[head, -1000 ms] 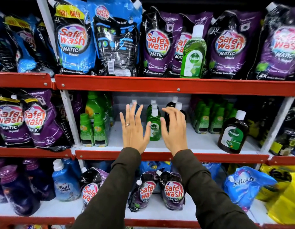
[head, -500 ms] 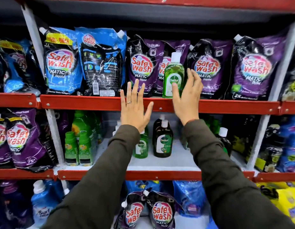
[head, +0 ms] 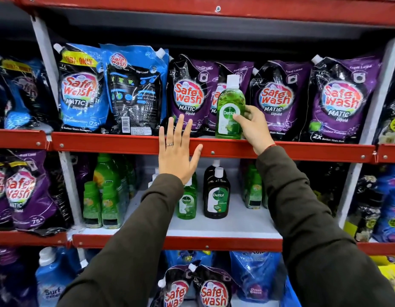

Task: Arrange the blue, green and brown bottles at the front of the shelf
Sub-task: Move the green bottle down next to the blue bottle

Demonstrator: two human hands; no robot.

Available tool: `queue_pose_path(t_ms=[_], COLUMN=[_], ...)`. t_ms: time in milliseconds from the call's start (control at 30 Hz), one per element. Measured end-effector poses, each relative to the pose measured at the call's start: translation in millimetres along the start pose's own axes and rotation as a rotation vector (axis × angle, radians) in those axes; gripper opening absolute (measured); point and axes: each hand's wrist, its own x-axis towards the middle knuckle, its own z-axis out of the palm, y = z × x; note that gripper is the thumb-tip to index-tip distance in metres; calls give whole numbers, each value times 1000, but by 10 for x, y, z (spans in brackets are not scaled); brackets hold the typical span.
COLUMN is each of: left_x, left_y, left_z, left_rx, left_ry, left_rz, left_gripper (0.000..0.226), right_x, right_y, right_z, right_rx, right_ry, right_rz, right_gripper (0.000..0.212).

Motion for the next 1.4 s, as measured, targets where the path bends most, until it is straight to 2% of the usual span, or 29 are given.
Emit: queue_pose_path(t_ms=[100,200,267,333,467,600,733,800,967,1200,1400], left_x=[0,-5,-1,-3,-95,-374,-708,-895,-1403,-2057,-2485], left_y=[1,2,-1,-5,-5,12,-15,-51,-165,-231,-178], left_z=[-4,-16,-23,-37,-110,-170,-117,-42,173,485,675], left_rx=[-1,-7,-9,-17,-59,-123,-150,-134,-149,-119,-149], left_ry=[-4,-7,-16,-23,-16,45,46,-1,-140,-362,-556], left_rz=[2,6,6,12,10,-35,-41,-46,-95,-102,-134], left_gripper=[71,72,71,71,69,68,68,67,65,67,71], right_x=[-42,-19,-43,-216,-448,-673,-891,-1008,-1301,-1628,-1701], right_y=[-107,-120,-130,-269,-329,-201,-5,120,536,1138,1611], right_z=[-14,-48,-66,-59,-12,65,165,229,393,710,1016], right_rx=[46,94,121,128,176,210,248,264,242,153,119], right_ry=[26,23,14,8,-34,-61,-79,-102,-154,-217,-197], right_rz=[-19,-55,-53,-33,-25,-26,-8,1,54,156,240], right_gripper=[54,70,72,62,25,33,26,22,32,31,36])
